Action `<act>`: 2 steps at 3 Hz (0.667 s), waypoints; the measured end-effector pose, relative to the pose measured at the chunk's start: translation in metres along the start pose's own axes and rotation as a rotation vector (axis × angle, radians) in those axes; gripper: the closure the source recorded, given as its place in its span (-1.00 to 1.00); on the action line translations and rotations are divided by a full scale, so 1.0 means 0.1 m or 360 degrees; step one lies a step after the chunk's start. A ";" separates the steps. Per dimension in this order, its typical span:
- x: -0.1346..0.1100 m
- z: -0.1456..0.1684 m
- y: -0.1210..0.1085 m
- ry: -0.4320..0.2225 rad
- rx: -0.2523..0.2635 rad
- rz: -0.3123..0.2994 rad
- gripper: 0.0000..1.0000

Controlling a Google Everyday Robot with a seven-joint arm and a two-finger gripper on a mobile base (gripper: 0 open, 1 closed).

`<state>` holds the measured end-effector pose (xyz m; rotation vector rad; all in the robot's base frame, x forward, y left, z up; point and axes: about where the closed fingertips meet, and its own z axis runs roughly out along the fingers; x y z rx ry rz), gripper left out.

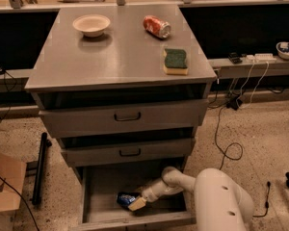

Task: Place pepsi can into bottom drawer

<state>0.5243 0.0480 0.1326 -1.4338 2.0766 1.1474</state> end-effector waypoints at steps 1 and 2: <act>0.01 0.01 -0.01 -0.0001 0.0002 0.0002 -0.92; 0.01 0.01 -0.01 -0.0001 0.0002 0.0002 -1.00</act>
Offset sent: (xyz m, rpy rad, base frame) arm 0.0002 -0.0002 -0.0015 -0.0002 0.0003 -0.0021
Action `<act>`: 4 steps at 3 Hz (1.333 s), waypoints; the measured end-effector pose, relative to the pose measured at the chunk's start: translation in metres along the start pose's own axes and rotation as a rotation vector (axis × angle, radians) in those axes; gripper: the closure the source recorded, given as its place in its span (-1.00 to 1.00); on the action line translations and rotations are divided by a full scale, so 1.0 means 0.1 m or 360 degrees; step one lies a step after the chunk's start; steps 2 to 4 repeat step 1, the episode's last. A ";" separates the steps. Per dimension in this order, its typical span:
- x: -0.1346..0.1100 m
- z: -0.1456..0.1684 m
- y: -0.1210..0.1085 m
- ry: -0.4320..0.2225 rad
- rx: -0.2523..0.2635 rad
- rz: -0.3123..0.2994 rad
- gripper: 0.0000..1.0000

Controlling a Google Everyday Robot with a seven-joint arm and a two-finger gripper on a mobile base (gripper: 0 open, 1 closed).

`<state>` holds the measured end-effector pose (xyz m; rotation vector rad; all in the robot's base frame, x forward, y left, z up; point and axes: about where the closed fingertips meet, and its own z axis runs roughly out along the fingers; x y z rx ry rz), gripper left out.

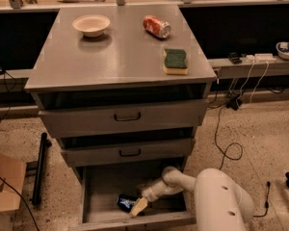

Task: Place pepsi can into bottom drawer

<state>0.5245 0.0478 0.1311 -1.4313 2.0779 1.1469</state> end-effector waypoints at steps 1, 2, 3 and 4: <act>0.00 0.00 0.00 0.0000 0.0000 0.0000 -1.00; 0.00 0.00 0.00 0.0000 0.0000 0.0000 -1.00; 0.00 0.00 0.00 0.0000 0.0000 0.0000 -1.00; 0.00 0.00 0.00 0.0000 0.0000 0.0000 -1.00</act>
Offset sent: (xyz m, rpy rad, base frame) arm 0.0000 0.0000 0.0000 0.0000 0.0000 0.0000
